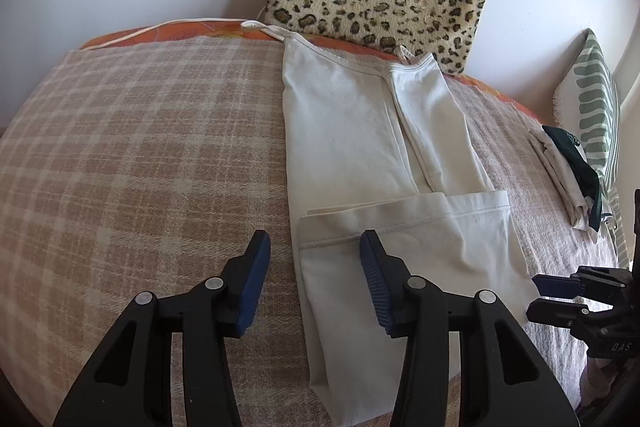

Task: Fold small clothes
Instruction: 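Open the left tool and release the folded hem onto the camisole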

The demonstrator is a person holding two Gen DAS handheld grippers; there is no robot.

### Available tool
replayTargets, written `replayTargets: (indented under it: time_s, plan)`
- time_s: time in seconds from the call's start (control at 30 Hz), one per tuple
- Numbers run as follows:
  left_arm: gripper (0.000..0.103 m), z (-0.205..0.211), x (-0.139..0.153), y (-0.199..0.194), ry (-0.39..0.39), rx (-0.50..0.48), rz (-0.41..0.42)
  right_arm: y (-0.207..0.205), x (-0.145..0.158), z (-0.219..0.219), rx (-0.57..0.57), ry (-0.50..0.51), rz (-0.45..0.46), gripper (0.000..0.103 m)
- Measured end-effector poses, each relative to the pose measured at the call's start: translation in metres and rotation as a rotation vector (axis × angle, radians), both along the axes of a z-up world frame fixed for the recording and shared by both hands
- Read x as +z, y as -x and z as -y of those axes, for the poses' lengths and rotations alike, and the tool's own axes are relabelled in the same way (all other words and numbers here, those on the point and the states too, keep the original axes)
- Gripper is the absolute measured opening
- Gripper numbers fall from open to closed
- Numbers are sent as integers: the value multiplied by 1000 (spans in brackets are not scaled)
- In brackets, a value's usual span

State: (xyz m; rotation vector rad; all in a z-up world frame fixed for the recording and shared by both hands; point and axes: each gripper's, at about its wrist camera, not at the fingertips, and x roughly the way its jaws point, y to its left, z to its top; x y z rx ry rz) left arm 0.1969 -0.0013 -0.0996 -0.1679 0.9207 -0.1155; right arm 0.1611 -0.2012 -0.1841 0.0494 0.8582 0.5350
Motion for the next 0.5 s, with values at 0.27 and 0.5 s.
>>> replayTargets:
  time_s: [0.27,0.5]
  plan:
    - [22,18,3,4,-76,-50,59,8,-5,1,31,-12,-8,21]
    - [8,24,4,-2,-138,-74,100,12,-11,0,23,16,-29,8]
